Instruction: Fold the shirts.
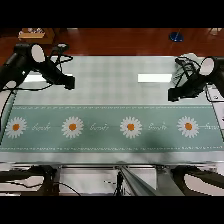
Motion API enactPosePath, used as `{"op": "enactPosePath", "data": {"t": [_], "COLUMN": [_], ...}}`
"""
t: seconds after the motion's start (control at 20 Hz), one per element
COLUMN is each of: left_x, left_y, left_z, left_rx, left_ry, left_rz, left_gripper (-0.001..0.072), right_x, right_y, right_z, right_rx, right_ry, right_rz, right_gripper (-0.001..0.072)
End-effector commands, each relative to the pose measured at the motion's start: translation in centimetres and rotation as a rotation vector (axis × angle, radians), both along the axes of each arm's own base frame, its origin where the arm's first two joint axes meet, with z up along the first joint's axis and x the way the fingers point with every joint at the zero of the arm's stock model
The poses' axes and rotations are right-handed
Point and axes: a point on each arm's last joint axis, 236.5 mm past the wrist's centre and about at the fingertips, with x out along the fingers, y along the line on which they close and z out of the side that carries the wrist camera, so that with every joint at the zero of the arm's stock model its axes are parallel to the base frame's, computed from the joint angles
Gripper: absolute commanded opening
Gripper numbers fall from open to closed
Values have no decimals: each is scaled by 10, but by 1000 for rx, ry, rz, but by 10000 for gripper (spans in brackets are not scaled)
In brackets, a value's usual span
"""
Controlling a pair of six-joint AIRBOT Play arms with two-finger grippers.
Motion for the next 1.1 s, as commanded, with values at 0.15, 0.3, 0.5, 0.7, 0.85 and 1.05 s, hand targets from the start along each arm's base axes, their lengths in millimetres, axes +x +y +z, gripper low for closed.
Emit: {"op": "enactPosePath", "data": {"t": [0.15,0.3,0.5,0.7,0.85,1.05], "left_x": [0,0,17,26,28,26], "left_y": [-1,0,-3,-5,-12,-21], "left_z": [0,0,9,25,34,37], "left_rx": [-1,-1,-16,-26,-71,-111], "left_ry": [1,0,-75,-119,-129,-122], "left_rz": [-1,0,4,5,55,56], "left_gripper": [713,713,714,714,713,713], "right_x": [27,43,107,148,157,182], "right_y": [5,11,-38,-139,-190,-207], "right_z": [6,11,54,126,117,75], "right_rx": [19,52,-117,-126,-90,-8], "right_ry": [-118,-185,-497,-819,-811,-755], "right_rz": [-4,-13,-90,-483,-612,-659], "right_gripper": [597,596,594,593,593,593]}}
